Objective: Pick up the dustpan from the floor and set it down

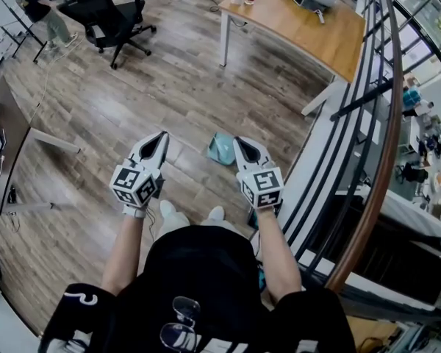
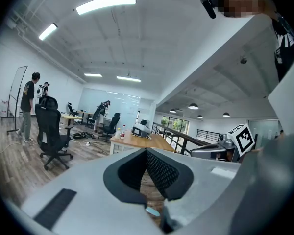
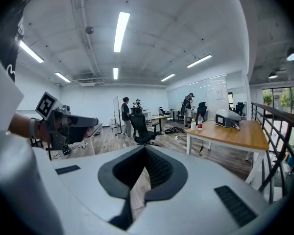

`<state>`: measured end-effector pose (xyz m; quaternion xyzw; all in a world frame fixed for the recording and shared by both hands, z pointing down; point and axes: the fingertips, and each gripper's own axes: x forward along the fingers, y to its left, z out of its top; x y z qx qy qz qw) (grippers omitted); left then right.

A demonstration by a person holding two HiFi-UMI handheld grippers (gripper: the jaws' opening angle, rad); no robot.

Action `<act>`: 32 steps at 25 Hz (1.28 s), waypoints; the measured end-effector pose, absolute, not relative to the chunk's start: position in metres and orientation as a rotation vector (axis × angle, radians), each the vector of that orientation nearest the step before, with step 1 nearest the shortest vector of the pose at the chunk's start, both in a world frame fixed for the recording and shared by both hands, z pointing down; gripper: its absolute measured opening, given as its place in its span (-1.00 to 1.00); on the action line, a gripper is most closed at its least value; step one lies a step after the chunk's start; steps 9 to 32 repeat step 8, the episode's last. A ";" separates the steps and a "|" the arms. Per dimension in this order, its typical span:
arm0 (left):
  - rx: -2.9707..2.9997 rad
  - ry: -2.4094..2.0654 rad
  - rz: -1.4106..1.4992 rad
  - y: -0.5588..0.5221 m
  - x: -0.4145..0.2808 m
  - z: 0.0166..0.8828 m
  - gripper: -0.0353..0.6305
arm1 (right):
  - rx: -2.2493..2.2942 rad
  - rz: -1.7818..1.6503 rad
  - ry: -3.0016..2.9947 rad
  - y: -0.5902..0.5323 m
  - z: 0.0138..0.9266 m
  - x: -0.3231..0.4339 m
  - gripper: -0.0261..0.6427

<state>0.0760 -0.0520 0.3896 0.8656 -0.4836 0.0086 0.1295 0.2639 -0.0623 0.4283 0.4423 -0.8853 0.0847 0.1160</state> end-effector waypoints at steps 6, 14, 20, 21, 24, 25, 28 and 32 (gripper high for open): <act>2.520 -1.402 0.027 -0.050 0.081 0.389 -0.91 | 1.304 0.248 -2.589 -0.062 0.426 0.268 -0.94; 2.520 -1.401 0.028 -0.049 0.082 0.387 -0.91 | 1.305 0.242 -2.591 -0.061 0.424 0.269 -0.94; 2.520 -1.401 0.028 -0.049 0.082 0.387 -0.91 | 1.305 0.242 -2.591 -0.061 0.424 0.269 -0.94; 2.520 -1.401 0.028 -0.049 0.082 0.387 -0.91 | 1.305 0.242 -2.591 -0.061 0.424 0.269 -0.94; 2.520 -1.401 0.028 -0.049 0.082 0.387 -0.91 | 1.305 0.242 -2.591 -0.061 0.424 0.269 -0.94; 2.520 -1.401 0.028 -0.049 0.082 0.387 -0.91 | 1.305 0.242 -2.591 -0.061 0.424 0.269 -0.94; 2.520 -1.401 0.028 -0.049 0.082 0.387 -0.91 | 1.305 0.242 -2.591 -0.061 0.424 0.269 -0.94; 2.520 -1.401 0.028 -0.049 0.082 0.387 -0.91 | 1.305 0.242 -2.591 -0.061 0.424 0.269 -0.94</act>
